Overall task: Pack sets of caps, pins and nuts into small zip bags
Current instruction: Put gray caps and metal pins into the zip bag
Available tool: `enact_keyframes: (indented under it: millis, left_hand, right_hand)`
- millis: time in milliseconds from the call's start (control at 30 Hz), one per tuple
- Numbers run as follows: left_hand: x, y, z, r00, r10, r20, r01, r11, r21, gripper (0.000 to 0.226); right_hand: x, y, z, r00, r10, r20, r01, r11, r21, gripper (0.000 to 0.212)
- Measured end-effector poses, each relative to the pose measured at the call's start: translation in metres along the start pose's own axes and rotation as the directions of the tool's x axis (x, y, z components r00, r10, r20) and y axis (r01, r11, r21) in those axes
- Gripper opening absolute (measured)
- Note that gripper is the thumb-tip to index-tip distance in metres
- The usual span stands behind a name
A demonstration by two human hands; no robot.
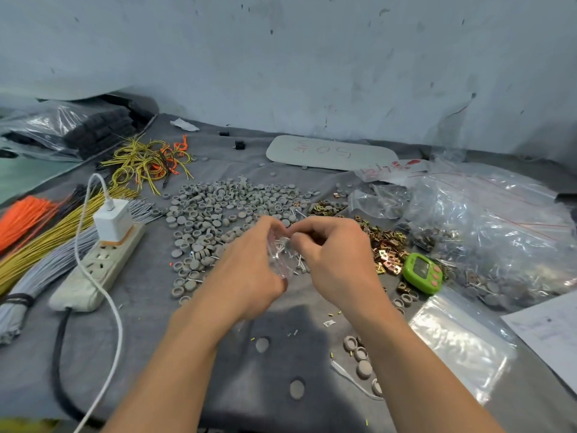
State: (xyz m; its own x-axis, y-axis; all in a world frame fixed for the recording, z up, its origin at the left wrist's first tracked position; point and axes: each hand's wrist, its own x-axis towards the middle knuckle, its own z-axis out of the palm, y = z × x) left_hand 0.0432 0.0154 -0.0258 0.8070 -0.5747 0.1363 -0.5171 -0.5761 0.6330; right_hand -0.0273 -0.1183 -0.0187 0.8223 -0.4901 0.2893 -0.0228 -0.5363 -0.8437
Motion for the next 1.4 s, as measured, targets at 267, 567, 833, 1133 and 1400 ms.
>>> enact_keyframes:
  millis: [267,567,833,1133,1400]
  left_hand:
    - [0.003,0.007,-0.002,0.993,0.003,-0.116,-0.039,0.950,-0.311,0.052]
    - [-0.001,-0.002,-0.028,0.928,-0.252,-0.273,-0.052,0.640,-0.766,0.048]
    - [-0.005,-0.017,-0.028,0.945,-0.197,-0.263,-0.049,0.708,-0.705,0.053]
    - [-0.010,-0.019,-0.006,0.961,-0.118,-0.252,0.023,0.936,-0.351,0.052]
    - [-0.010,-0.007,0.005,0.984,-0.055,-0.171,-0.006,0.940,-0.341,0.046]
  right_hand:
    - [0.006,-0.009,0.004,0.973,-0.025,-0.230,0.053,0.992,0.116,0.012]
    - [0.015,0.010,0.041,0.941,0.244,0.236,-0.109,0.875,-0.471,0.018]
    - [0.010,0.015,0.055,0.934,0.238,0.267,-0.001,0.749,-0.663,0.026]
    - [0.015,-0.011,0.016,0.992,0.127,0.016,-0.121,0.973,-0.196,0.011]
    - [0.003,-0.030,0.017,0.993,0.109,0.051,-0.115,0.985,0.130,0.016]
